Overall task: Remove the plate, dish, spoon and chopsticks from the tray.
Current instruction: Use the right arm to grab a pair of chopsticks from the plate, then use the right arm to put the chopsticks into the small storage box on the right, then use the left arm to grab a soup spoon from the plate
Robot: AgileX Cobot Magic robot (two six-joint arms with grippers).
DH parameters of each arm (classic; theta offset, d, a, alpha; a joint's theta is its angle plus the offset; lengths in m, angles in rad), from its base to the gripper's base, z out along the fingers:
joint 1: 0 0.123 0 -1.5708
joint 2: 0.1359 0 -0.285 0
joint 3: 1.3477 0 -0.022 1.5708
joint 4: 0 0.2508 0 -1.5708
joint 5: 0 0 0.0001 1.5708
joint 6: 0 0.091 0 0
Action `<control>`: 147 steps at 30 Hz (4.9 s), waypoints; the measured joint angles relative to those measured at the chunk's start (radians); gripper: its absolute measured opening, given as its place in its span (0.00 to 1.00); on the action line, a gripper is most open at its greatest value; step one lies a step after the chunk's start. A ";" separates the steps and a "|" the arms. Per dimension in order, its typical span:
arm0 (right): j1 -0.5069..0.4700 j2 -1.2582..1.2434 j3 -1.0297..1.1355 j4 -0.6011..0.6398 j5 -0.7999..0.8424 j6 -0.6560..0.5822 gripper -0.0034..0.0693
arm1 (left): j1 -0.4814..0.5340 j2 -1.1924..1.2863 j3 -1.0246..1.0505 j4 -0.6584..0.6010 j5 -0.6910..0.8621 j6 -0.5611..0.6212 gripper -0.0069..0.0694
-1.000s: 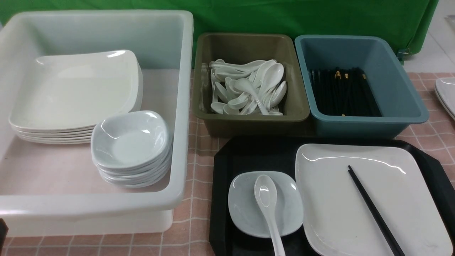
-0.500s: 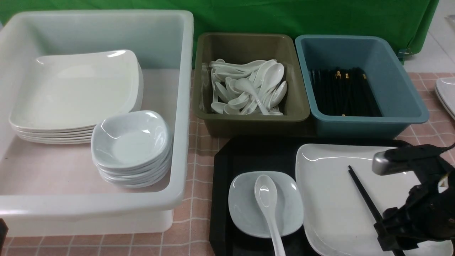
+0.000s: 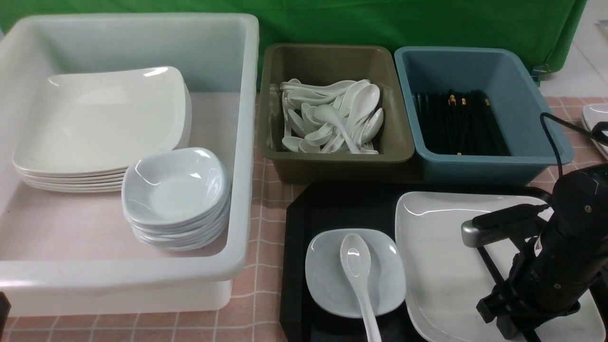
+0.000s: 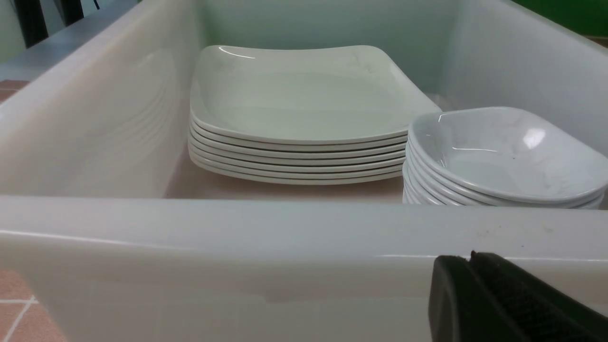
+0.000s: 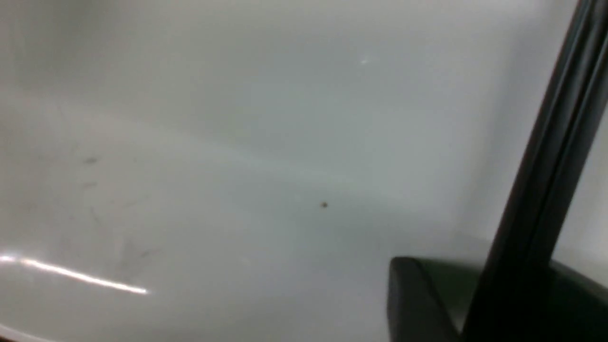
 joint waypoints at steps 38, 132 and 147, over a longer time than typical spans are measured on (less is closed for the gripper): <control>-0.117 0.222 -0.596 0.010 -0.687 0.175 0.30 | 0.000 0.000 0.000 0.000 0.000 0.001 0.10; -0.104 -1.213 0.244 0.210 0.263 -0.071 0.21 | -0.784 1.571 -1.223 -0.457 0.852 -0.055 0.13; -0.104 -1.213 0.244 0.210 0.263 -0.071 0.24 | -0.858 2.004 -1.616 -0.103 0.898 -0.296 0.49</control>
